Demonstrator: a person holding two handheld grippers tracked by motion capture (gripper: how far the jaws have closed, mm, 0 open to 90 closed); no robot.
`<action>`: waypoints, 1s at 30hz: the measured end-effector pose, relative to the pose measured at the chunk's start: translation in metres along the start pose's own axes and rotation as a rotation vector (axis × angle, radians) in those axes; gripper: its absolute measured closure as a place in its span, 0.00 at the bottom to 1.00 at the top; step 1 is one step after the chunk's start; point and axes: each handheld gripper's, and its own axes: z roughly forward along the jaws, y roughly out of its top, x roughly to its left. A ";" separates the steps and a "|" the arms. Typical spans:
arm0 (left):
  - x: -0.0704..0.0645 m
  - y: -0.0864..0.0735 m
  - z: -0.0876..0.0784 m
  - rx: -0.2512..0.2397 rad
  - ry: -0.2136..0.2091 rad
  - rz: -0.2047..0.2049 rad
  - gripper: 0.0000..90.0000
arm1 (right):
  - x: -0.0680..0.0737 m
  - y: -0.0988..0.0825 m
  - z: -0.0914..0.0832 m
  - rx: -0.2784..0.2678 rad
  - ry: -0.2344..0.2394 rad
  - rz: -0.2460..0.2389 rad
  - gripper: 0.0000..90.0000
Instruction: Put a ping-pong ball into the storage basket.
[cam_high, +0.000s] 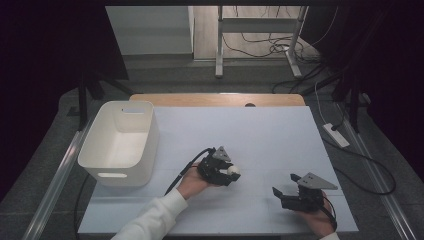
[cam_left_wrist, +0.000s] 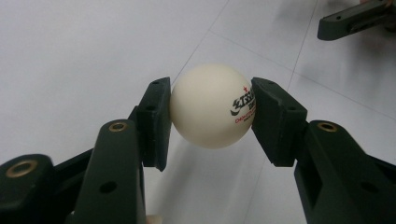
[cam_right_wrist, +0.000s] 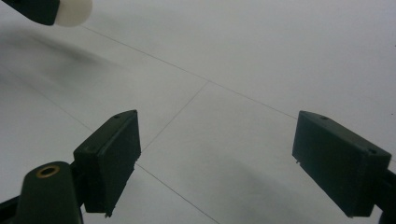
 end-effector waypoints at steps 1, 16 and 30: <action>0.000 0.000 -0.002 -0.004 0.003 -0.001 0.56 | 0.000 0.000 0.000 0.000 0.000 0.000 0.17; 0.002 -0.001 -0.015 -0.035 0.018 0.001 0.56 | 0.000 0.000 0.000 0.000 -0.002 0.000 0.17; 0.008 -0.004 -0.027 -0.070 0.043 -0.025 0.56 | 0.000 0.000 0.000 0.001 -0.004 0.000 0.17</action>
